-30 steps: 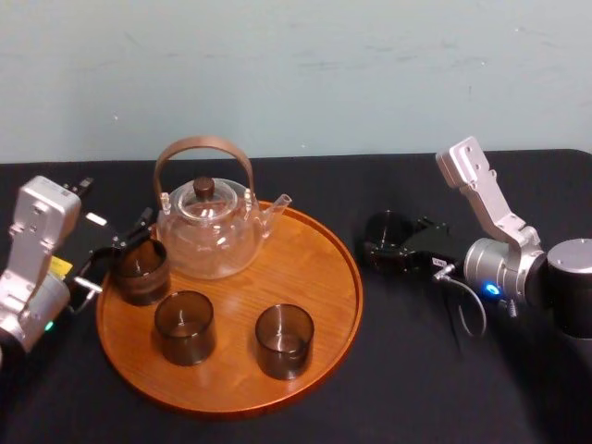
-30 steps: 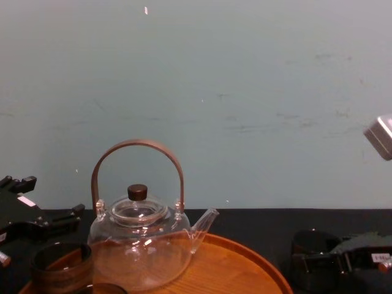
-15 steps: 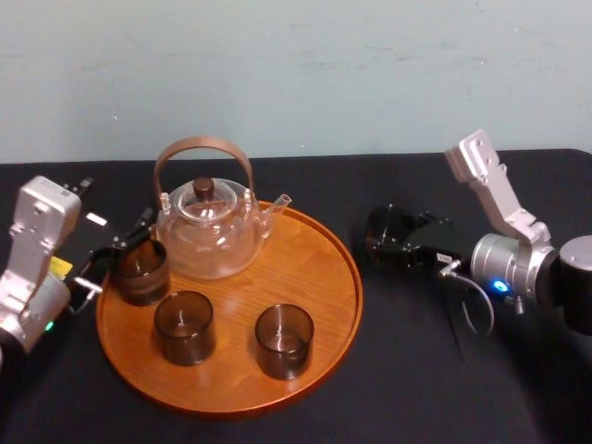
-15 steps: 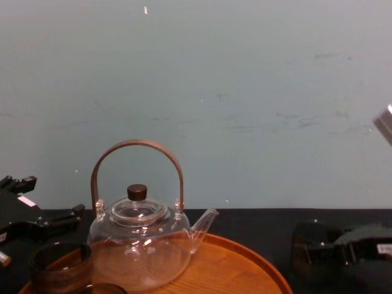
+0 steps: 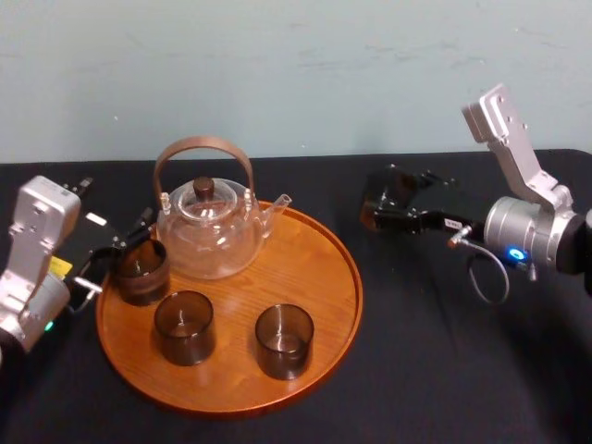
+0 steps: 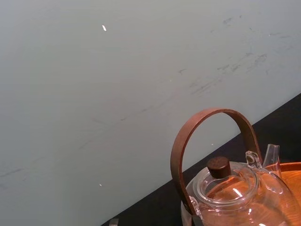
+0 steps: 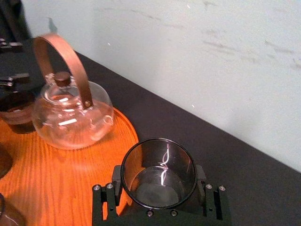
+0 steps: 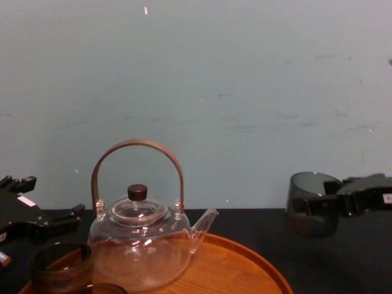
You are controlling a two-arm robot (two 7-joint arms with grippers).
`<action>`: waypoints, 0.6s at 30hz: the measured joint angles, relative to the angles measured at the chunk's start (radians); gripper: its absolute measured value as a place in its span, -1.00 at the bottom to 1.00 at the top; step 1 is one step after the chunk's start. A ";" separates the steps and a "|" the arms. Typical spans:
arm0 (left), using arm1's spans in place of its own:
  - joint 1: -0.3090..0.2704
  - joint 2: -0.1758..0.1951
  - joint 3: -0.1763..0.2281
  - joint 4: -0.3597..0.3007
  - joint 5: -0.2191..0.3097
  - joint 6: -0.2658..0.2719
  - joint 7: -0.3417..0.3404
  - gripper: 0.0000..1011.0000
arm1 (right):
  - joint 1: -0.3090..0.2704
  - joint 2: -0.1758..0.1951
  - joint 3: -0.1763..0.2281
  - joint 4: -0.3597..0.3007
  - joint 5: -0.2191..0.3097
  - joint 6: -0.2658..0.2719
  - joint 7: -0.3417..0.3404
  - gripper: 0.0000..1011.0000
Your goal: Pick up the glass from the table and place it on the tray.
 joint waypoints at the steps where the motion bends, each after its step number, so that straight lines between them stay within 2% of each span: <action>1: 0.000 0.000 0.000 0.000 0.000 0.000 0.000 0.98 | 0.003 0.001 -0.003 -0.001 0.000 -0.001 0.003 0.79; 6: 0.000 0.000 0.000 0.000 0.000 0.000 0.000 0.98 | 0.032 0.000 -0.042 -0.002 0.003 -0.010 0.038 0.79; 8: 0.000 0.000 0.000 0.000 0.000 0.000 0.000 0.98 | 0.034 -0.001 -0.046 -0.002 0.004 -0.012 0.042 0.79; 18: 0.000 0.000 0.000 0.000 0.000 0.000 0.000 0.98 | 0.055 -0.023 -0.117 -0.009 0.027 -0.037 0.093 0.79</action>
